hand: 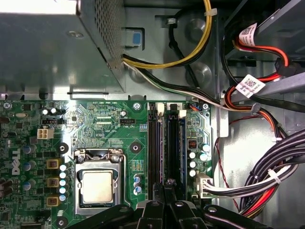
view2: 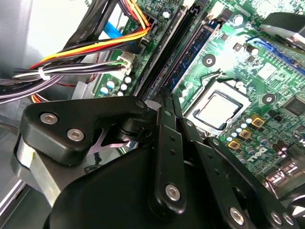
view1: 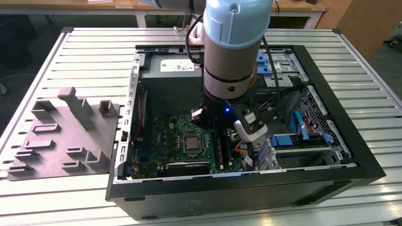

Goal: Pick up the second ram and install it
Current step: 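Insert the second ram into the second slot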

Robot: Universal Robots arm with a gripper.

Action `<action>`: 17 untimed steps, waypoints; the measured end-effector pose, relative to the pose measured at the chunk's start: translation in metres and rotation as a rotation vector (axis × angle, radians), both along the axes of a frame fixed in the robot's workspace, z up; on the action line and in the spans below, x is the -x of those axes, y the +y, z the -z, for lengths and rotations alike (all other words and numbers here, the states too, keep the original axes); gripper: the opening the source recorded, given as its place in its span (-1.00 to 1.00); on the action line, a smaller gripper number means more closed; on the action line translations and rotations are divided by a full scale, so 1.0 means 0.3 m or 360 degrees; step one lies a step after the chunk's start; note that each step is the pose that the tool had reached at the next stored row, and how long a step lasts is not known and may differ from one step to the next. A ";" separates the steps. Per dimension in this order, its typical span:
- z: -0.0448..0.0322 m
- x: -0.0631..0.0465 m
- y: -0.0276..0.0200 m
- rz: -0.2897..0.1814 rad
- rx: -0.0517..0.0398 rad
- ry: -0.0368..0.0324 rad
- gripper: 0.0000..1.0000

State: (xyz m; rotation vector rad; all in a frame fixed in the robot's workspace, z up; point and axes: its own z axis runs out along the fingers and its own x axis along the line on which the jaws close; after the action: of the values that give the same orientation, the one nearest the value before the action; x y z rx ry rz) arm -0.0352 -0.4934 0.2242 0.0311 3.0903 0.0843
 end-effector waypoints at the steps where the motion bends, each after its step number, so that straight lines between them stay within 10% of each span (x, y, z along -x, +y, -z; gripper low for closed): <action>1: 0.000 0.000 0.000 0.0000 0.0000 0.0000 -0.77; 17: 0.005 0.001 0.000 0.0000 0.0001 0.0000 -0.77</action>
State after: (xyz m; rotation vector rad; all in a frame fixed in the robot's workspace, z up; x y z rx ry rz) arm -0.0355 -0.4934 0.2227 0.0310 3.0904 0.0833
